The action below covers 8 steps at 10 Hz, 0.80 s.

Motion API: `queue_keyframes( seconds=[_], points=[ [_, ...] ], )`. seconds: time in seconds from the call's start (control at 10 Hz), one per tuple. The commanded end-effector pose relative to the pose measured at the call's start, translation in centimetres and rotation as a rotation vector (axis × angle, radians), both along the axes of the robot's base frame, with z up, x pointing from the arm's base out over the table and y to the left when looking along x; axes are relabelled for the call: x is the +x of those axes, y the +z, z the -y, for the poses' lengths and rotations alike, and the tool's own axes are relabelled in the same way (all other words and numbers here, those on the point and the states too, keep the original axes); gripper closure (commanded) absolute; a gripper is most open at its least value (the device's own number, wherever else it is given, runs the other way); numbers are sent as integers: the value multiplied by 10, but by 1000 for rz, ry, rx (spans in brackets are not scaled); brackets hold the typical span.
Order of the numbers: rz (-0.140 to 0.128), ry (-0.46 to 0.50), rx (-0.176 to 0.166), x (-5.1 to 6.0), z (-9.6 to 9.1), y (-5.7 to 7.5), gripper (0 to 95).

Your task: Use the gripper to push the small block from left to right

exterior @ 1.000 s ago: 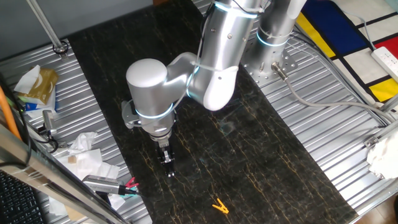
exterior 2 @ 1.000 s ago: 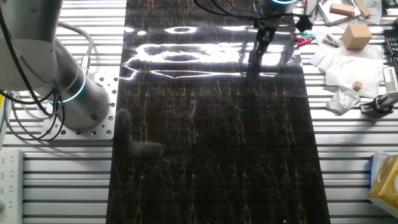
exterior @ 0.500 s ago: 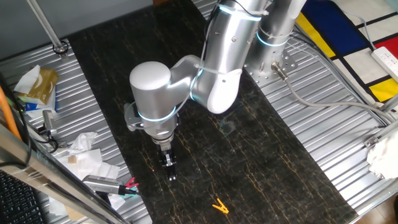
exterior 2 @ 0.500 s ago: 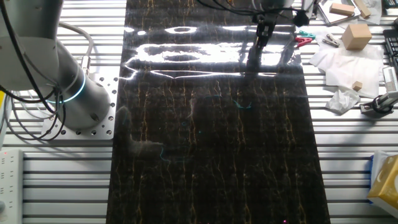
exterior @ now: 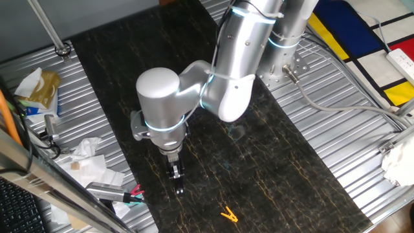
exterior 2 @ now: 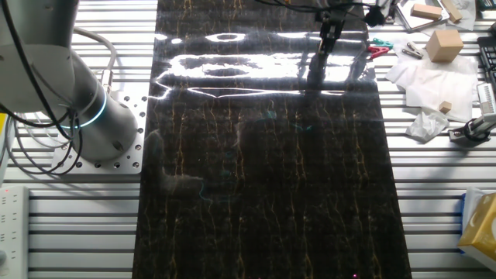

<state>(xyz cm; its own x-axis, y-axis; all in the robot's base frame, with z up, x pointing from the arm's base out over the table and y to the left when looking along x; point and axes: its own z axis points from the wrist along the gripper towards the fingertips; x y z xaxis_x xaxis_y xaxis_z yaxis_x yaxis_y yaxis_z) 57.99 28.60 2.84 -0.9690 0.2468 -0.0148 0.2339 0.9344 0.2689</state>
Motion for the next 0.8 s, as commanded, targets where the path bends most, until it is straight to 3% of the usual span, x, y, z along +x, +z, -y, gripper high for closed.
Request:
queue_keyframes(
  seconds=[0.1, 0.8],
  points=[
    [6, -8, -1, 1, -5, 1, 190],
    [9, -20, -2, 1, -24, 2, 190]
  ],
)
